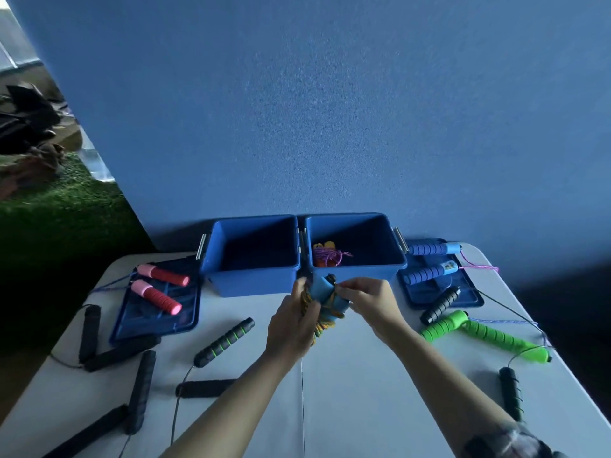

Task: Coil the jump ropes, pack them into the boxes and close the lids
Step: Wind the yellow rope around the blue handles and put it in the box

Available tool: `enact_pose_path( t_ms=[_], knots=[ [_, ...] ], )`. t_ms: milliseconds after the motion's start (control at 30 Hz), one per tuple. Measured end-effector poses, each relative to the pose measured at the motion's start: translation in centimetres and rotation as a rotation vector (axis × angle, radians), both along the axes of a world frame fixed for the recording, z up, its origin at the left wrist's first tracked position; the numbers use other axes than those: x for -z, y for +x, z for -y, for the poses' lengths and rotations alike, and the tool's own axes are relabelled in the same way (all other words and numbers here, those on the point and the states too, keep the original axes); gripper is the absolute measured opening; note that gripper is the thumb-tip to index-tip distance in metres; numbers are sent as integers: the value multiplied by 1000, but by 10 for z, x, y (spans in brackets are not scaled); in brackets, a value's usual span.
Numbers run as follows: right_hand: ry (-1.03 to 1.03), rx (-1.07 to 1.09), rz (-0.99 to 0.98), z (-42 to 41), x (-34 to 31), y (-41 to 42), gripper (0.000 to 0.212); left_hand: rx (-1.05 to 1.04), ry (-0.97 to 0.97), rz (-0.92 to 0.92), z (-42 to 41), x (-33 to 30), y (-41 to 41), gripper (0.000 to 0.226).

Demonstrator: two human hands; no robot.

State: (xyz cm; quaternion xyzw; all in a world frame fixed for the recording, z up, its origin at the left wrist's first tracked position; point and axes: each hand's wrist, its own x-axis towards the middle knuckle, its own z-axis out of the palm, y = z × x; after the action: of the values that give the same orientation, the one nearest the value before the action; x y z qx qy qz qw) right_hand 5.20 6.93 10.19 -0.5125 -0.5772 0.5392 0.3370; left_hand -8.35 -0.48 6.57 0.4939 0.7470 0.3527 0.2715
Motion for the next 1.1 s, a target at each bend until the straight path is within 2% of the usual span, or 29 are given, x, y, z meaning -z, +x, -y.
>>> enact_pose_path(
  t_ms=[133, 267, 367, 433, 500, 533, 600, 667, 900, 1000, 1100],
  knots=[
    [91, -54, 89, 0, -6, -2, 5, -34, 28, 107, -1, -9, 7, 34],
    [104, -114, 244, -3, -3, -8, 5, 16, 53, 61, -11, -14, 13, 43],
    [54, -98, 198, -9, -5, -9, 15, 4, 57, 137, -22, -19, 12, 35],
    [-54, -91, 77, -9, -4, -6, 47, -50, 44, 227, -29, -21, 11, 26],
    [-140, -128, -36, -2, 1, -6, 67, -91, 6, 310, -35, -16, 9, 23],
    [-127, -168, -15, 1, 6, -6, 81, -123, -17, 353, -36, -13, 7, 23],
    [-45, -263, 154, 6, 20, -9, 122, -183, -70, 420, -39, -9, 6, 30],
    [-14, -328, 302, 10, 25, -11, 140, -188, -106, 414, -39, -8, 7, 36],
    [35, -384, 350, 11, 27, -8, 146, 2, 0, 212, -34, -13, 5, 47],
    [60, -489, 428, 16, 25, -6, 154, 23, -17, 187, -32, -14, 3, 45],
    [101, -487, 453, 17, 28, -5, 151, 10, -64, 176, -31, -14, 4, 44]
  ],
)
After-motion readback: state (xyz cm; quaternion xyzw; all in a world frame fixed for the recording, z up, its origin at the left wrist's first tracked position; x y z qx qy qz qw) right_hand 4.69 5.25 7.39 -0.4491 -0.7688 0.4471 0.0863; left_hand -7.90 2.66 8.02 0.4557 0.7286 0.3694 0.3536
